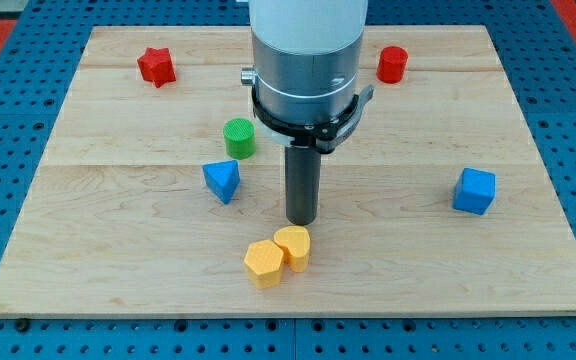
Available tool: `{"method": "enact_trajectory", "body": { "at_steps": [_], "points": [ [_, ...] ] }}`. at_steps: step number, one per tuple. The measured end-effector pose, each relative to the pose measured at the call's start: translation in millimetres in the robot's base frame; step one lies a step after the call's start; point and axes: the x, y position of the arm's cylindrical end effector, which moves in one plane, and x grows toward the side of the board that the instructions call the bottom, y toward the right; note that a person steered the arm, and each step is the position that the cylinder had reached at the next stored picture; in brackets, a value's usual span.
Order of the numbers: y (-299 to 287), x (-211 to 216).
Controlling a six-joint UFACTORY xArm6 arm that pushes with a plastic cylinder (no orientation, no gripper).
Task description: Drag the red star to the bottom left corner
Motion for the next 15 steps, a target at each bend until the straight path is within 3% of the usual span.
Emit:
{"method": "enact_trajectory", "body": {
  "at_steps": [4, 6, 7, 9, 10, 11, 12, 15],
  "points": [
    [0.3, -174.1],
    [-82.4, -246.7],
    [-115.7, -256.4],
    [-213.9, -227.7],
    [-207.4, -279.3],
    [-255.1, -268.5],
    [-255.9, -213.6],
    [-192.3, -170.9]
  ]
}}
